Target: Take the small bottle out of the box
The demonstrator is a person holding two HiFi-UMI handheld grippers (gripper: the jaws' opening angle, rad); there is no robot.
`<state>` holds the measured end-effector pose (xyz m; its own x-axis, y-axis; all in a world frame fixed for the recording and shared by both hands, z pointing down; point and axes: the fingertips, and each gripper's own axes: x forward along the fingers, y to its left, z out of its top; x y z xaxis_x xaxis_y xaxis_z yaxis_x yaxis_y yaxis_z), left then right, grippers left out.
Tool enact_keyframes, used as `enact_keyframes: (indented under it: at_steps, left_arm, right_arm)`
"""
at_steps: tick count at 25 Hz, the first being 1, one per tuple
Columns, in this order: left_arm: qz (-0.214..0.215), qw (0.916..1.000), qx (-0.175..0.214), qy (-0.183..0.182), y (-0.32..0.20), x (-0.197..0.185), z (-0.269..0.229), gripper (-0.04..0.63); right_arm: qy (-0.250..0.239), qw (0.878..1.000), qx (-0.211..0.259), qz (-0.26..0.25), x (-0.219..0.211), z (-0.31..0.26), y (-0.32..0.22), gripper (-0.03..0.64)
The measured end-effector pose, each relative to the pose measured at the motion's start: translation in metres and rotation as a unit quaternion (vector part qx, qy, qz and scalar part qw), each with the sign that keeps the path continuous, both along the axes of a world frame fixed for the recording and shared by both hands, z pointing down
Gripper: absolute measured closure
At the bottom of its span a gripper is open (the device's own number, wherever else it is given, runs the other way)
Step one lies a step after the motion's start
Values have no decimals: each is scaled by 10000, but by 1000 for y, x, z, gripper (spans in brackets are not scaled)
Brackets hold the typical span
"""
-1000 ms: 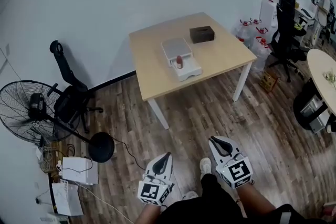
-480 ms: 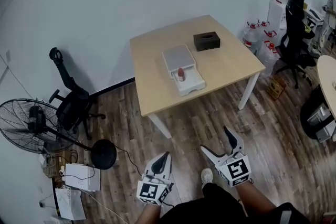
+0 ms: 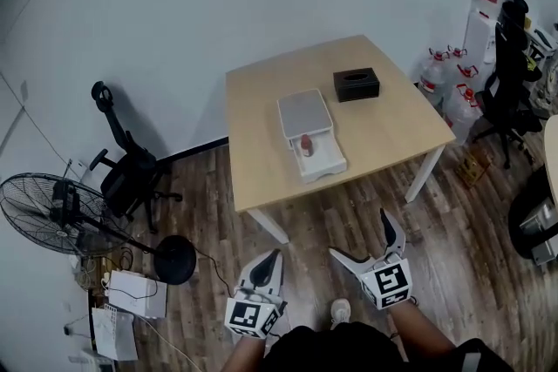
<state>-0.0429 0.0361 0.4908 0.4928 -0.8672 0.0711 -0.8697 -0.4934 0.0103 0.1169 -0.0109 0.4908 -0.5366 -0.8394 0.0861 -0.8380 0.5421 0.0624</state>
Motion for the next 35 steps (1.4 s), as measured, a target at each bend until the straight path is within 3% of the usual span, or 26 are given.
enact_keyframes:
  at_steps: [10, 25, 35]
  left_arm:
    - [-205, 9997, -127, 21, -44, -13, 17, 584]
    - [-252, 9994, -211, 67, -177, -70, 20, 584]
    - [95, 9993, -307, 165, -265, -107, 25, 584]
  right_arm:
    - [102, 9995, -131, -255, -15, 11, -57, 29]
    - [38, 9979, -628, -184, -63, 25, -189, 31]
    - [475, 9945, -926, 115, -101, 54, -274, 32]
